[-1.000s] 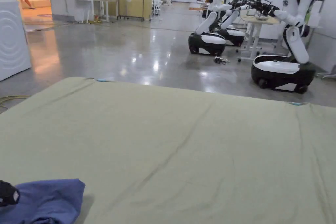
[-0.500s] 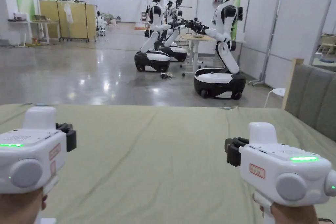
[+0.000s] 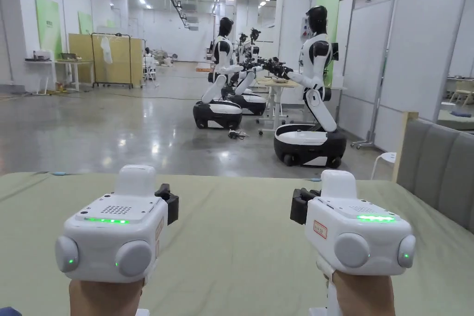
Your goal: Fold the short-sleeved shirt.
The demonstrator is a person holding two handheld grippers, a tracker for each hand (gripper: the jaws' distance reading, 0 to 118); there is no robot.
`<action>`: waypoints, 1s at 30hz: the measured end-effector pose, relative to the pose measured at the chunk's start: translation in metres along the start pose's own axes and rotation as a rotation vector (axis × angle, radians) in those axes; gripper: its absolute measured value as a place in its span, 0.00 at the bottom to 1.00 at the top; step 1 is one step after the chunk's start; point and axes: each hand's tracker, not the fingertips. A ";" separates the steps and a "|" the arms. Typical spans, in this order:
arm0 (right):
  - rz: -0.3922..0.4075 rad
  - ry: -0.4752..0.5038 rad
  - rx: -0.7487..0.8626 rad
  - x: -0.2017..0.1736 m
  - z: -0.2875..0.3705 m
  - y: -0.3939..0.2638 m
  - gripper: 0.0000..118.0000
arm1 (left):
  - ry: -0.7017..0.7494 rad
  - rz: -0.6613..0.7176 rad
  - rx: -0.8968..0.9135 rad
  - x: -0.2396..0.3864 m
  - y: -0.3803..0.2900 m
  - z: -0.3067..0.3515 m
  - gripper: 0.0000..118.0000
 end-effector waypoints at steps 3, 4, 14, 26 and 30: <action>-0.001 0.024 0.007 -0.002 0.002 0.004 0.72 | 0.003 0.009 0.002 0.003 0.000 0.002 0.82; 0.010 0.025 0.024 -0.004 0.004 0.006 0.72 | 0.025 -0.004 0.031 0.003 -0.001 0.004 0.87; 0.070 0.051 -0.013 -0.019 0.015 0.013 0.78 | 0.016 0.007 0.035 0.005 0.005 0.011 1.00; 0.106 -0.021 0.035 -0.032 0.035 0.013 0.78 | 0.011 0.062 0.021 0.007 0.001 0.011 1.00; 0.093 -0.037 0.058 -0.038 0.041 0.014 0.77 | 0.005 0.059 0.021 0.008 0.002 0.014 1.00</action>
